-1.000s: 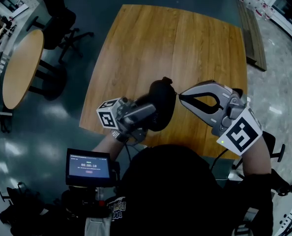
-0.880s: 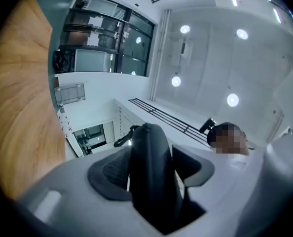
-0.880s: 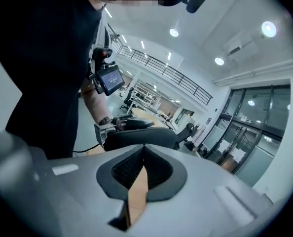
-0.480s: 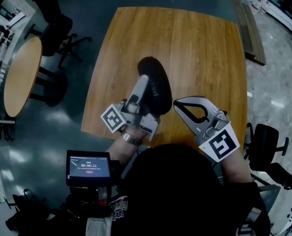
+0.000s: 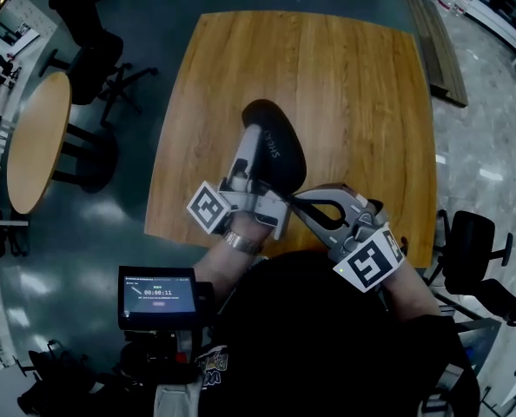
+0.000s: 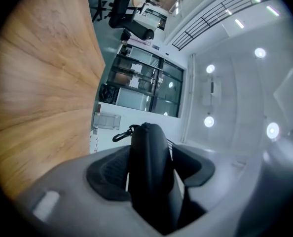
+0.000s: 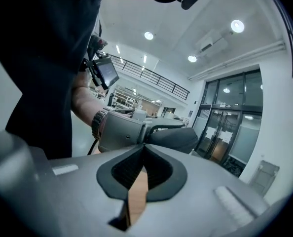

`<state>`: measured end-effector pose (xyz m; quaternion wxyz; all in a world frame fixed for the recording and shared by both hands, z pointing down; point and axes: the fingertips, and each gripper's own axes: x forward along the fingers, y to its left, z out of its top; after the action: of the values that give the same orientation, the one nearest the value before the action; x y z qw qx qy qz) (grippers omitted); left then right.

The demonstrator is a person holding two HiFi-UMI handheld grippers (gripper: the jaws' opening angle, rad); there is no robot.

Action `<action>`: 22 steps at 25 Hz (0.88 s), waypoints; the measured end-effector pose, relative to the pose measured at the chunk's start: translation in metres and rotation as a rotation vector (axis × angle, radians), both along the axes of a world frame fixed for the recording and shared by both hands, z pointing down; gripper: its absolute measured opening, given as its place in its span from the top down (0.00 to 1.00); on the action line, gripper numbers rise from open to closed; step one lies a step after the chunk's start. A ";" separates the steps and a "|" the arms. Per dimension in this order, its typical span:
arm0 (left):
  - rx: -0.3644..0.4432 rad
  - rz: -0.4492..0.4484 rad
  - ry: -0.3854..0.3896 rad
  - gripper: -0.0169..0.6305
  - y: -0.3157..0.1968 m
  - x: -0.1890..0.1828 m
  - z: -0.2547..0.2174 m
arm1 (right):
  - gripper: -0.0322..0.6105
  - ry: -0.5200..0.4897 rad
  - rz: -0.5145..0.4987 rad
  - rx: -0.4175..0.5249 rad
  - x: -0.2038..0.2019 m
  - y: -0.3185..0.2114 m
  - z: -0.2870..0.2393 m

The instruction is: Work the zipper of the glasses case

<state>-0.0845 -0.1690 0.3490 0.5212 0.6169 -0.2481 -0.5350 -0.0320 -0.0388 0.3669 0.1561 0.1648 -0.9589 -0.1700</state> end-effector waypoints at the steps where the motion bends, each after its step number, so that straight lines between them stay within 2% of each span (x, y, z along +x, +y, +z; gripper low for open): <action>1: -0.001 0.000 -0.006 0.58 0.002 0.001 0.001 | 0.94 -0.002 -0.007 -0.012 0.000 0.001 0.001; 9: -0.009 0.053 -0.070 0.58 0.006 0.015 0.009 | 0.94 0.077 -0.066 0.023 0.007 0.006 0.010; 14: 0.058 0.094 -0.179 0.58 0.013 0.015 0.006 | 0.94 0.095 0.011 0.021 0.029 -0.008 0.018; 16: 0.110 0.132 -0.244 0.58 0.020 0.017 0.002 | 0.94 0.059 0.065 0.016 0.044 -0.020 0.014; 18: 0.152 0.185 -0.286 0.59 0.028 0.024 0.003 | 0.94 -0.037 0.131 -0.014 0.061 -0.034 0.006; 20: 0.173 0.223 -0.287 0.59 0.037 0.030 0.005 | 0.94 -0.164 0.231 -0.116 0.078 -0.049 0.002; 22: 0.157 0.208 -0.252 0.59 0.041 0.029 0.008 | 0.94 -0.243 0.278 -0.180 0.083 -0.057 0.000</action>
<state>-0.0554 -0.1280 0.3574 0.4887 0.7402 -0.2037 -0.4145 0.0508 -0.0957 0.3664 0.0754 0.3002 -0.9501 -0.0395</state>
